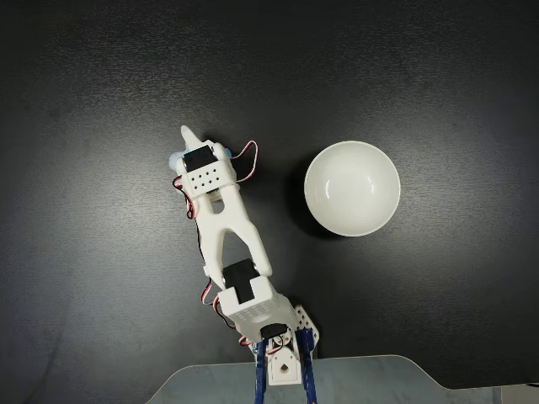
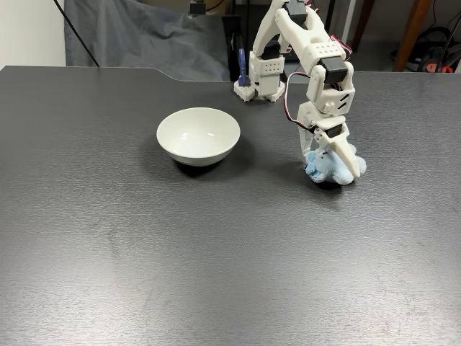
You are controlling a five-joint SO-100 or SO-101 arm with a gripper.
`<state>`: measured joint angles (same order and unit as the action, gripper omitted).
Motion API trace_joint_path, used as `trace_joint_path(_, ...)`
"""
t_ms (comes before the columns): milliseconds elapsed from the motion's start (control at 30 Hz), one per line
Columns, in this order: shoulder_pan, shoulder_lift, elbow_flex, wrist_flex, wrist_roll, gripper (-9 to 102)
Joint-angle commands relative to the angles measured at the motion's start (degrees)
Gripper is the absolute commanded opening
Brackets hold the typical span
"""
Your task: Grasp a skyblue doll and put it in the white bowl.
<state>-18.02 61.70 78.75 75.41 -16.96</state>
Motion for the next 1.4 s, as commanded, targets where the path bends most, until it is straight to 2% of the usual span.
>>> trace_joint_path(0, -0.53, -2.02, -3.16, -0.35, 0.0, 72)
trace_joint_path(200, -0.53, -1.85, -3.16, -0.35, 0.0, 72)
trace_joint_path(300, -0.53, -1.85, -3.08, -0.35, 0.0, 66)
trace_joint_path(400, -0.26, -1.85, -3.16, -0.26, -0.18, 49)
trace_joint_path(633, 0.26, -1.85, -3.25, -0.35, 0.0, -3)
trace_joint_path(767, 0.26, -1.67, -3.34, -0.35, 0.0, 1)
trace_joint_path(867, 0.35, 3.16, -4.39, 0.0, 0.09, -2)
trace_joint_path(1067, -0.44, 17.67, -17.05, 0.7, 0.0, -2)
trace_joint_path(1367, 2.11, 18.63, -30.67, 10.99, 0.0, -2)
